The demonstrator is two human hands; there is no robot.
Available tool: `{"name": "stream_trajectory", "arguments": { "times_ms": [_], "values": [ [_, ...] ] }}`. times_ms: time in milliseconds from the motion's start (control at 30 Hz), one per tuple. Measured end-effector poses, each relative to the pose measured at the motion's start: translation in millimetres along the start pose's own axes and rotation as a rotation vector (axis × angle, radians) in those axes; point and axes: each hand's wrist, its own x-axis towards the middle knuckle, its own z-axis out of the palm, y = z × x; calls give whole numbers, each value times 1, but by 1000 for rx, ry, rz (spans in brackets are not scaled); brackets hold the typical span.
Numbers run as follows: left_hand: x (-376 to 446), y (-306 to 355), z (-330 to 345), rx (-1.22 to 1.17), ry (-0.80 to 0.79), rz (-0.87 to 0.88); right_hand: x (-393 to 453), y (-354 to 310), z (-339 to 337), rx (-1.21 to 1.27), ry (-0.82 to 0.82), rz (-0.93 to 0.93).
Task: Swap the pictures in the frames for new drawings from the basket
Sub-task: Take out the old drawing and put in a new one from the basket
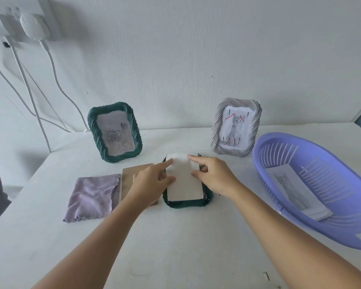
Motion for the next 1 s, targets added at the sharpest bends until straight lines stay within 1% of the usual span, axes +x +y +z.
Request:
{"name": "stream_trajectory", "arguments": {
  "times_ms": [133, 333, 600, 667, 800, 1000],
  "values": [
    [0, 5, 5, 92, 32, -5, 5, 2, -1, -41, -18, 2],
    [2, 4, 12, 111, 26, 8, 9, 14, 3, -88, -26, 56],
    [4, -2, 18, 147, 16, 8, 7, 17, 4, -113, -31, 66],
    [4, -3, 18, 168, 23, 14, 7, 15, 4, -152, -37, 60],
    [4, -3, 17, 310, 24, 36, 8, 17, 7, -319, -33, 25],
    [6, -6, 19, 312, -11, 4, 10, 24, 10, -400, -26, 50]
  ]
}}
